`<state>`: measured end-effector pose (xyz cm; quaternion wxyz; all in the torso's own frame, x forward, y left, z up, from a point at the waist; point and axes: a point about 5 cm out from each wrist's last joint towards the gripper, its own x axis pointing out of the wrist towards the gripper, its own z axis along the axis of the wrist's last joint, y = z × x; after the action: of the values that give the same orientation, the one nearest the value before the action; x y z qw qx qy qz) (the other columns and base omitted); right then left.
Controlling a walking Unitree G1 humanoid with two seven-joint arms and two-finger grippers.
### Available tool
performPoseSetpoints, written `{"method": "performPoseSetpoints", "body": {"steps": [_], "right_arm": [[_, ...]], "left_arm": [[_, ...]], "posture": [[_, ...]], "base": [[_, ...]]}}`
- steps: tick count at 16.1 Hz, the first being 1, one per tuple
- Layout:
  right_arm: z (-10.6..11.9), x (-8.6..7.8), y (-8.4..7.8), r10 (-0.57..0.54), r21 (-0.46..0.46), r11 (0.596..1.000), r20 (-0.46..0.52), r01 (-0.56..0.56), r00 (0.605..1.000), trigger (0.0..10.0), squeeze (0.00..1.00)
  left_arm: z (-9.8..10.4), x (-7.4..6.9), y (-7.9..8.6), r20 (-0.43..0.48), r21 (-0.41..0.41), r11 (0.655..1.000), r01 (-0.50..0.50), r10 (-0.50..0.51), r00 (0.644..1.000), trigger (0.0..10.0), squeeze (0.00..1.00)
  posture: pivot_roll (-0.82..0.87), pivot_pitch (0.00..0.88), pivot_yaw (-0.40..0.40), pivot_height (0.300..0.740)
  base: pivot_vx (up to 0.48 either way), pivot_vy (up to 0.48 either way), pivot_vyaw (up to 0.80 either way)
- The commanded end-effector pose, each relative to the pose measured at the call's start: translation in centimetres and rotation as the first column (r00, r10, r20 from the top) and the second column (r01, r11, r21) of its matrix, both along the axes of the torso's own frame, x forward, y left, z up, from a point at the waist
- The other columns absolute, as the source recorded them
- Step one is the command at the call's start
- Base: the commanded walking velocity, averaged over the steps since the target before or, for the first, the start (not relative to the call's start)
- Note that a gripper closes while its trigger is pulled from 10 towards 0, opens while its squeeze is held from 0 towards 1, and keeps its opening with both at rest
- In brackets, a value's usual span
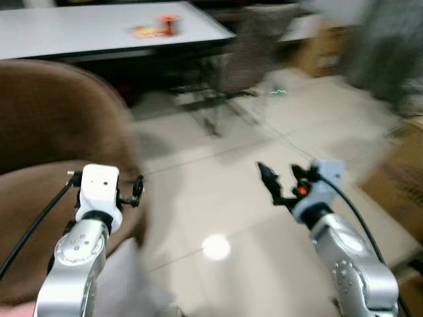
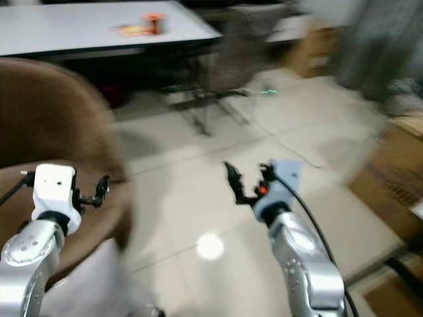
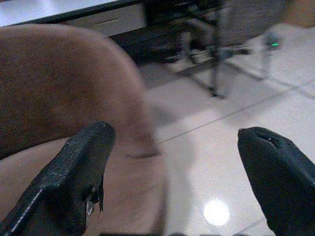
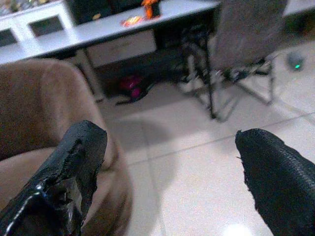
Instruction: Move the pillow to the sofa from floor
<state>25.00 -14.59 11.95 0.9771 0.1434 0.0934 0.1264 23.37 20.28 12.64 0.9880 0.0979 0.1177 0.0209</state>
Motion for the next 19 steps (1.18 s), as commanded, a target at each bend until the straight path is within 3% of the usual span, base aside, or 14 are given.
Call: {"method": "performPoseSetpoints", "body": {"steps": [1, 2, 4, 6, 11, 12, 15, 19], "right_arm": [[0.4, 0.2, 0.1, -0.009, 0.001, 1.000, 0.017, 0.009, 1.000, 10.0, 1.00], [0.5, 0.2, 0.0, -0.013, 0.006, 1.000, 0.021, 0.013, 1.000, 10.0, 1.00], [0.9, 0.2, 0.2, 0.009, -0.070, 0.998, 0.048, -0.006, 0.999, 10.0, 1.00], [0.5, 0.7, -1.1, -0.106, -0.095, 0.989, 0.033, 0.109, 0.994, 10.0, 1.00], [1.3, 1.6, -1.1, -0.141, -0.212, 0.965, 0.085, 0.157, 0.986, 10.0, 1.00], [1.2, 1.4, -1.0, -0.127, -0.211, 0.968, 0.071, 0.139, 0.989, 10.0, 0.00], [0.9, 0.9, -0.8, -0.060, -0.261, 0.962, 0.073, 0.078, 0.995, 10.0, 0.00], [0.4, 0.7, -0.7, -0.064, -0.317, 0.945, 0.068, 0.082, 0.996, 10.0, 0.00]], "left_arm": [[0.5, 0.4, 0.0, 0.027, 0.012, 1.000, 0.005, -0.005, 1.000, 10.0, 0.00], [0.5, 0.5, -0.2, 0.028, 0.012, 1.000, 0.013, -0.013, 1.000, 10.0, 0.00], [0.6, 0.5, -0.6, 0.040, 0.013, 0.999, 0.048, -0.048, 0.998, 10.0, 0.00], [0.4, 0.1, -0.5, 0.037, 0.004, 0.999, 0.034, -0.034, 0.999, 10.0, 0.00], [0.2, -0.4, -0.4, 0.037, -0.004, 1.000, 0.022, -0.022, 0.999, 10.0, 0.00], [0.1, -0.5, -0.5, 0.035, -0.006, 1.000, 0.023, -0.022, 0.999, 10.0, 0.00], [-0.1, -0.9, -1.0, 0.037, -0.005, 0.999, 0.035, -0.035, 0.999, 10.0, 0.00], [-0.1, -1.0, -1.6, 0.046, 0.027, 0.997, 0.076, -0.077, 0.996, 10.0, 0.00]], "posture": [[-0.02, 0.000, -0.049, 0.740], [-0.02, 0.000, -0.042, 0.740], [-0.03, 0.000, -0.044, 0.740], [-0.02, 0.000, -0.056, 0.740], [-0.02, 0.000, -0.061, 0.740], [-0.02, 0.000, -0.064, 0.740], [-0.03, 0.000, -0.064, 0.740], [-0.03, 0.000, -0.064, 0.740]], "base": [[0.000, 0.000, 0.80], [0.000, 0.000, 0.80], [0.000, 0.000, 0.67], [0.000, -0.463, 0.00], [0.000, -0.480, 0.00], [0.000, -0.480, 0.00], [0.000, -0.444, 0.00], [0.000, 0.000, 0.40]]}}
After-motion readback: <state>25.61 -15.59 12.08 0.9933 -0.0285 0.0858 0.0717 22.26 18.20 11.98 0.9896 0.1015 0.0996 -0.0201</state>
